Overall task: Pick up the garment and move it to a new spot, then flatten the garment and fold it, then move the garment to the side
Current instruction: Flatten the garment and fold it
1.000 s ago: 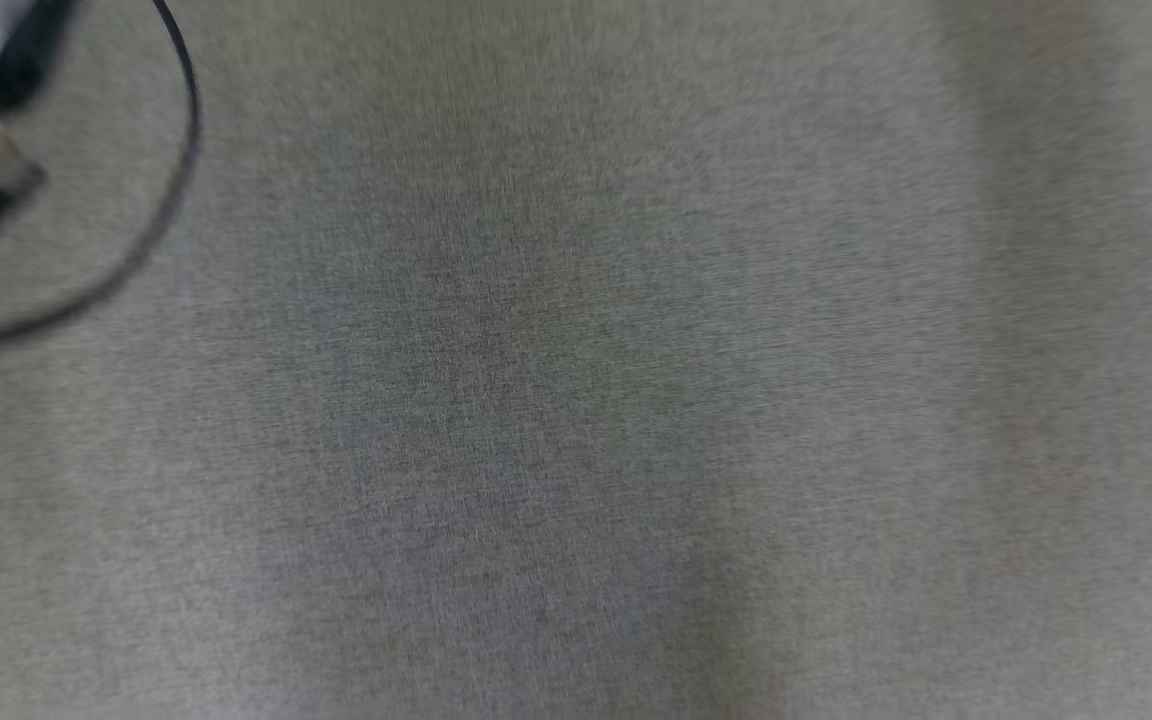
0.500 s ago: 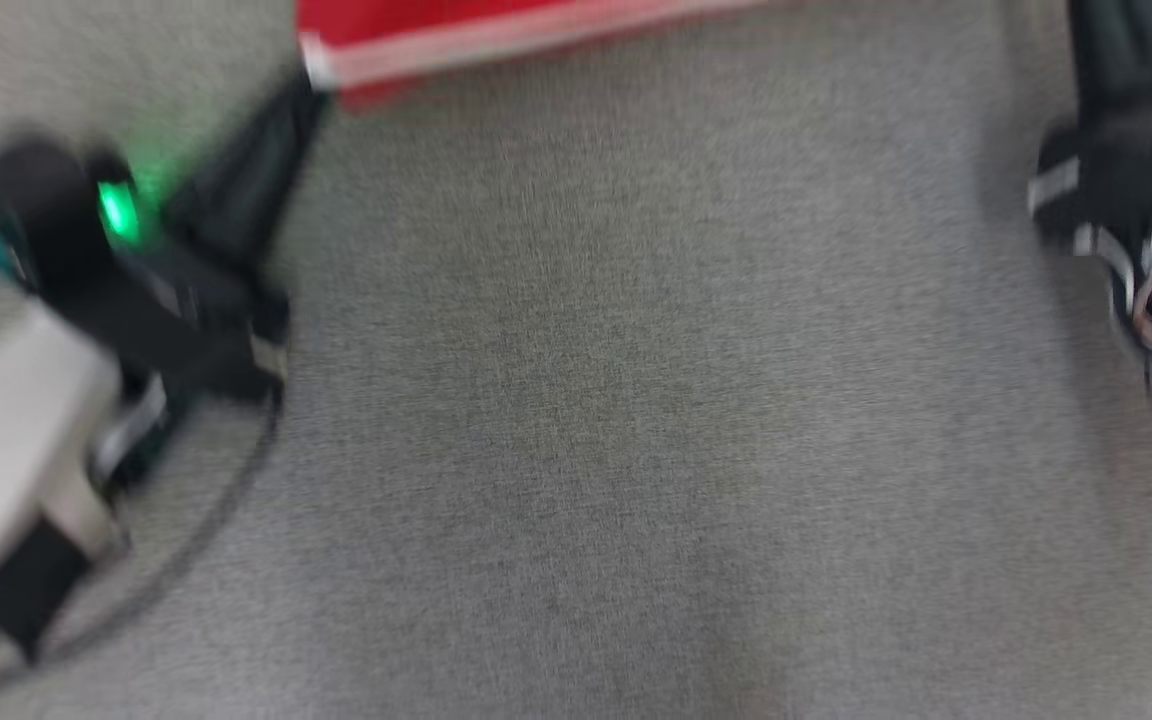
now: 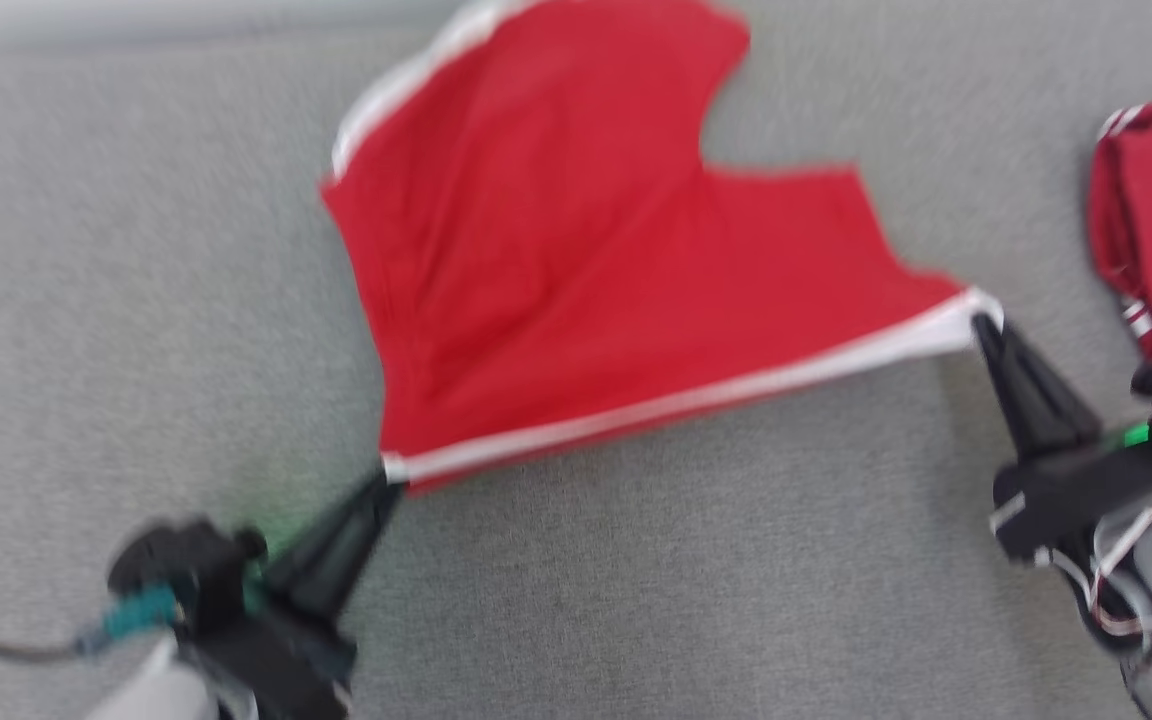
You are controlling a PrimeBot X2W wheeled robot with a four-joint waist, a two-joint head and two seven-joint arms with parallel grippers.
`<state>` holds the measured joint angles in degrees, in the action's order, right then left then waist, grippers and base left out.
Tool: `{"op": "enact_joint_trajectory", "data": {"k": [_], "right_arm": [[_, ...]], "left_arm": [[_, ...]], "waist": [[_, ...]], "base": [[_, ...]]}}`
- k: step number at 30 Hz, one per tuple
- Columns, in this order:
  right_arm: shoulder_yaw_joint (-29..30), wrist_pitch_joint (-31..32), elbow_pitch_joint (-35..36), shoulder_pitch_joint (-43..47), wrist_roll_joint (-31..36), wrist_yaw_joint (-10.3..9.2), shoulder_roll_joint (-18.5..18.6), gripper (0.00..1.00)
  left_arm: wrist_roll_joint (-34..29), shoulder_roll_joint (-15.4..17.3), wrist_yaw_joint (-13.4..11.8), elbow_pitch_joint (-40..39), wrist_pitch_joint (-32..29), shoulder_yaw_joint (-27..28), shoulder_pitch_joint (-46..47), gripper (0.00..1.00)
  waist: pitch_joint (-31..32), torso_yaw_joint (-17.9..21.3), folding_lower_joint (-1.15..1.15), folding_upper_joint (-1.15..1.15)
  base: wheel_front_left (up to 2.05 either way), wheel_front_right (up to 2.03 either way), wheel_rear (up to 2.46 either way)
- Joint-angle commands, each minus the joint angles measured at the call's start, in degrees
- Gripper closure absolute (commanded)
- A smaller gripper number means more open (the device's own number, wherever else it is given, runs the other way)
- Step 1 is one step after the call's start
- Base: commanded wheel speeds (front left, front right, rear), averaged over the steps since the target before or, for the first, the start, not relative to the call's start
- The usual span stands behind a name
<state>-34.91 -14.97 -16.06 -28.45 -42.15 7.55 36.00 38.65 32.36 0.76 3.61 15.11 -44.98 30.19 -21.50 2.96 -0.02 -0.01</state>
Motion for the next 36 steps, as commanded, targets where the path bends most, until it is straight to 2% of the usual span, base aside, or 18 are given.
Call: {"op": "enact_joint_trajectory", "data": {"k": [1, 11, 17, 21, 25, 30, 36], "right_arm": [[0.23, -0.24, 0.22, 2.74, -0.73, -0.13, 1.46, 1.0], [-0.47, 1.73, 7.11, 13.21, -3.21, -0.13, 5.25, 1.0], [2.99, 5.58, 12.35, 18.78, -3.95, -0.18, 8.96, 1.0], [4.46, 9.7, 14.57, 19.12, -3.08, -0.17, 8.59, 1.0], [3.71, 13.71, 13.69, 15.69, -1.83, -0.11, 6.99, 1.0], [1.45, 16.41, 7.74, 7.39, -1.54, -0.1, 4.83, 1.0], [-2.45, 16.85, -0.18, -5.55, -3.19, -0.1, 2.7, 1.0]], "left_arm": [[-0.54, 0.55, -0.98, -0.31, 0.04, 0.34, -4.03, 1.0], [0.65, 3.13, -4.55, -7.52, -0.38, 0.23, -15.58, 1.0], [2.99, 5.31, -6.08, -13.75, -2.91, 0.13, -18.98, 1.0], [4.8, 4.57, -4.92, -15.81, -4.98, -0.41, -18.02, 1.0], [6.21, 2.11, -2.58, -14.28, -7.25, -1.73, -14.6, 1.0], [10.0, -3.4, 0.03, -9.12, -7.79, -0.95, -9.69, 1.0], [14.27, -8.9, 0.99, -3.46, -6.12, 2.41, -4.37, 1.0]], "waist": [[8.05, 0.01, 0.02, 0.01], [13.62, 0.05, 0.02, 0.01], [15.3, -0.86, 0.02, 0.01], [15.57, -1.63, 0.02, 0.01], [14.79, -2.64, 0.02, 0.01], [11.76, -4.6, 0.02, 0.01], [7.24, -7.02, 0.02, 0.01]], "base": [[0.0, 0.0, 0.0], [0.0, 0.0, 0.0], [0.0, 0.0, 0.0], [0.0, 0.0, 0.0], [0.0, 0.0, 0.0], [0.0, 0.0, 0.0], [0.0, 0.0, 0.0]]}}
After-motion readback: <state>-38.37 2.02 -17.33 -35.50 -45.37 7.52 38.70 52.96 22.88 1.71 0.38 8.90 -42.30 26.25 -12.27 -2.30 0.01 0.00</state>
